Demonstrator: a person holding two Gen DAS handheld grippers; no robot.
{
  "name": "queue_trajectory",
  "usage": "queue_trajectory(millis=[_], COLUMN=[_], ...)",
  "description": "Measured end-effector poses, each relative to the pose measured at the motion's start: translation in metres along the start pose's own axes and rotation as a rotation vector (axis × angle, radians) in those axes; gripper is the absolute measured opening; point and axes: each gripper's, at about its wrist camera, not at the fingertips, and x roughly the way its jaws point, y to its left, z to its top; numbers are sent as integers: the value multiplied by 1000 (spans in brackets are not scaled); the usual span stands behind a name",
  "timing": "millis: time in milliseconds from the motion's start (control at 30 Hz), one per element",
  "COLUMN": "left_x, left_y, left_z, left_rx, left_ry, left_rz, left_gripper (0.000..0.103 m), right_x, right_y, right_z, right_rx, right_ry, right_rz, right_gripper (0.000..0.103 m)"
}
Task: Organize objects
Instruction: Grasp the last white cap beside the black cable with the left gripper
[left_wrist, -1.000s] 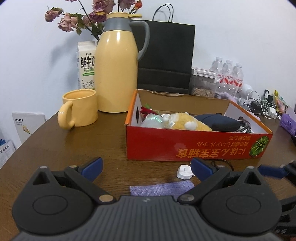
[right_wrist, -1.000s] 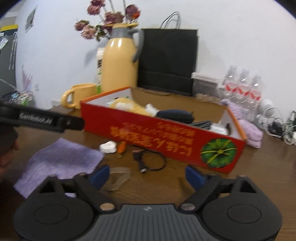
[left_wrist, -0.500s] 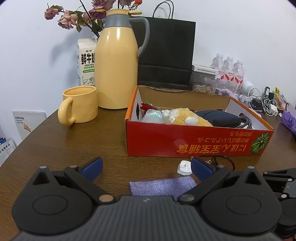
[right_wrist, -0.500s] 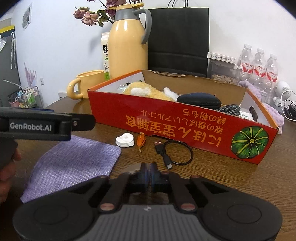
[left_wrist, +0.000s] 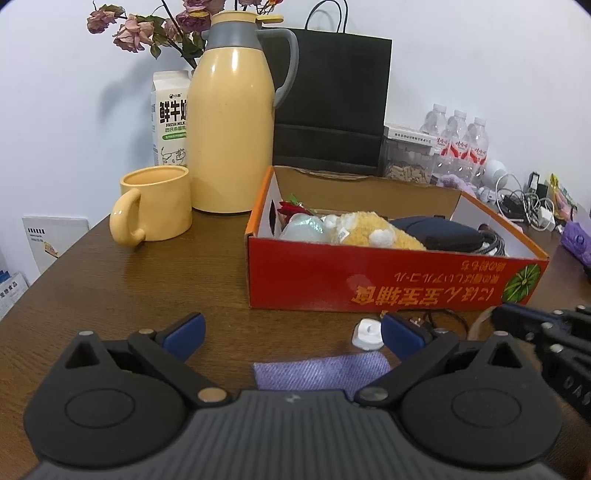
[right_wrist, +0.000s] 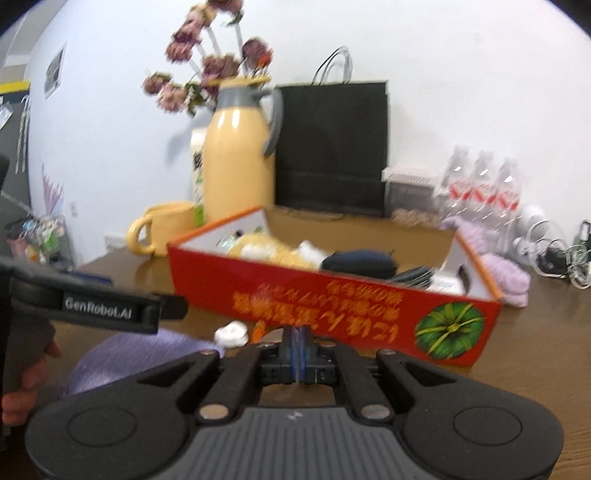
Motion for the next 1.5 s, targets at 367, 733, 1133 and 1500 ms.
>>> queue_trajectory(millis=[367, 733, 1133, 1500], left_x=[26, 55, 61, 44], left_y=[-25, -43, -51, -45], left_z=[15, 12, 8, 9], left_rx=[90, 158, 160, 110], left_ry=[86, 179, 200, 129], left_rz=[2, -6, -70, -107], left_gripper=[103, 78, 40, 26], right_x=[-8, -10, -11, -12], right_y=[-31, -46, -43, -42], right_z=[4, 2, 0, -1], right_rx=[53, 67, 46, 41], right_ry=[-59, -52, -47, -51], right_rz=[-53, -53, -35, -37], right_gripper=[1, 1, 1, 1])
